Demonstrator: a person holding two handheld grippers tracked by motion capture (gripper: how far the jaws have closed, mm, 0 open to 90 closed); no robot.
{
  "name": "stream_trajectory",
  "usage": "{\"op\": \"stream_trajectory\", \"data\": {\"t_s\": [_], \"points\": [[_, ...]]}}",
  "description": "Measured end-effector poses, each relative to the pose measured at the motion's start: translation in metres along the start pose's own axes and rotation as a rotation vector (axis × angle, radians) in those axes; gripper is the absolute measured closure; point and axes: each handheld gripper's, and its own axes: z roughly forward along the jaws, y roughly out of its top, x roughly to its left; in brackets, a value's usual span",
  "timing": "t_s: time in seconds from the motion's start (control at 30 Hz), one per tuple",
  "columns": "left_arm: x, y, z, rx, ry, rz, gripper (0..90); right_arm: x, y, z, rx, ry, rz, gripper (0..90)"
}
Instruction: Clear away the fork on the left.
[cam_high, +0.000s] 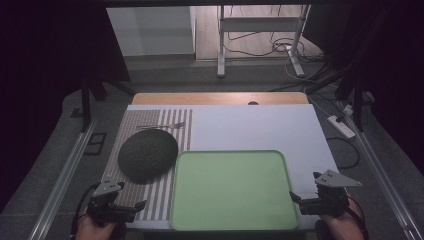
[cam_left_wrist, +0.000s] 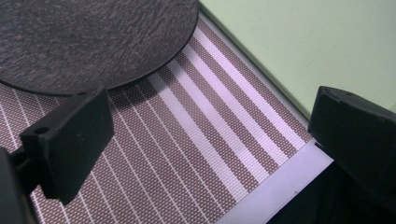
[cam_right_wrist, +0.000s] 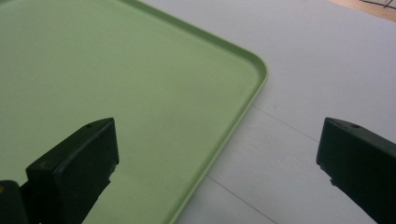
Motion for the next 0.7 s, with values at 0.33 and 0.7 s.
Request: {"op": "stream_trajectory", "data": {"t_s": [0.33,0.7], "points": [[-0.0004,-0.0010,-0.0014,-0.006,-0.002,0.002,1.4,-0.0035,0.0004,0.0023,0.014,-0.021,0.042,0.0],[0.0011,-0.0017,-0.0019,-0.008,-0.005,-0.014,1.1,-0.0043,0.0012,0.0038,0.029,-0.017,0.053,0.0]]}}
